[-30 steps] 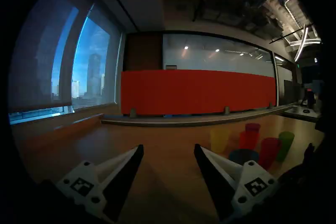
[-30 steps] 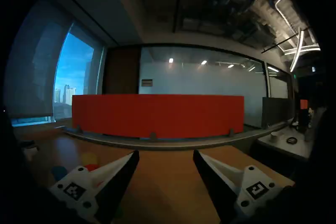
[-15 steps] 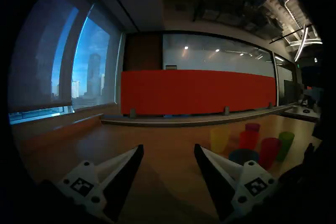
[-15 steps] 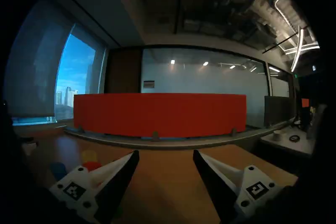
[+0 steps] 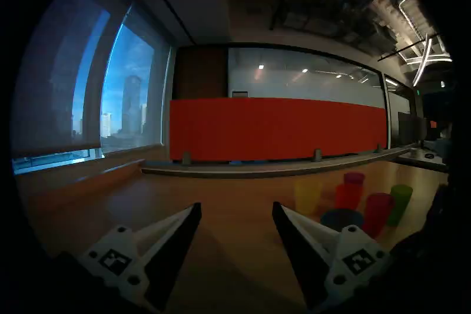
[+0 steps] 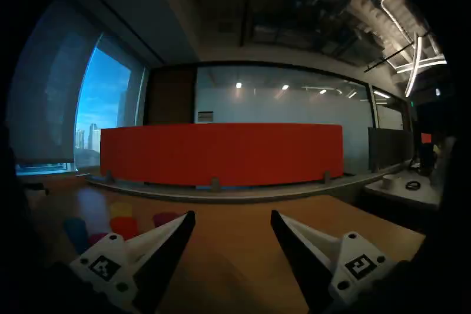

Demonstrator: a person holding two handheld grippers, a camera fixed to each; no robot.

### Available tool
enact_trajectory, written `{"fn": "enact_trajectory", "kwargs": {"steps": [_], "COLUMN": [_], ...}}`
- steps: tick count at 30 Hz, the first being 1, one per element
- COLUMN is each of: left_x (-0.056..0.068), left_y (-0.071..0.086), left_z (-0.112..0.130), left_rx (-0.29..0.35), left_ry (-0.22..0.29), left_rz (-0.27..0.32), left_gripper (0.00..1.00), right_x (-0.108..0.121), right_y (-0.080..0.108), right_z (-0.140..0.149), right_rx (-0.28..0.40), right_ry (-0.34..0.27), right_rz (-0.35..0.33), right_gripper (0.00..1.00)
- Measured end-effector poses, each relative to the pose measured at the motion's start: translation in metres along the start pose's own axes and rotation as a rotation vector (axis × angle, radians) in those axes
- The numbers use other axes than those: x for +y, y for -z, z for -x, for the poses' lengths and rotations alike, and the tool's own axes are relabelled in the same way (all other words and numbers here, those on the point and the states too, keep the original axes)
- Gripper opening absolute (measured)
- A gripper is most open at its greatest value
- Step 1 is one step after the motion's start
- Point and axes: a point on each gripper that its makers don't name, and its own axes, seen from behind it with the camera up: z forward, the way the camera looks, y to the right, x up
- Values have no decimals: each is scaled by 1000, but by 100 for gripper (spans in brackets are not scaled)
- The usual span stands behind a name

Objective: Pour water

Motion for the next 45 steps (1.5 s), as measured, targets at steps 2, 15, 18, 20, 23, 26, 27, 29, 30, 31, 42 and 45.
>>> {"fn": "enact_trajectory", "kwargs": {"steps": [2,15,18,20,23,26,27,29,30,31,42,45], "left_x": [0,0,0,0,0,0,0,0,0,0,0,0], "left_y": [0,0,0,0,0,0,0,0,0,0,0,0], "left_z": [0,0,0,0,0,0,0,0,0,0,0,0], "left_rx": [0,0,0,0,0,0,0,0,0,0,0,0], "left_ry": [0,0,0,0,0,0,0,0,0,0,0,0], "left_rz": [0,0,0,0,0,0,0,0,0,0,0,0], "left_gripper": [89,89,89,89,89,89,89,89,89,89,89,89], "right_x": [2,10,12,12,11,10,9,9,9,9,8,8], "right_y": [1,4,3,3,3,2,2,2,2,2,-1,-1], "right_z": [5,22,26,28,31,34,35,37,39,40,43,42], "right_rx": [-4,-14,-19,-23,-26,-31,-33,-38,-40,-42,-52,-52], "right_ry": [-1,-6,-17,-21,-17,-9,-6,-3,-1,-1,7,11], "right_rz": [0,-1,4,3,1,1,2,3,3,4,5,4], "right_gripper": [99,99,99,99,99,99,99,99,99,99,99,99]}}
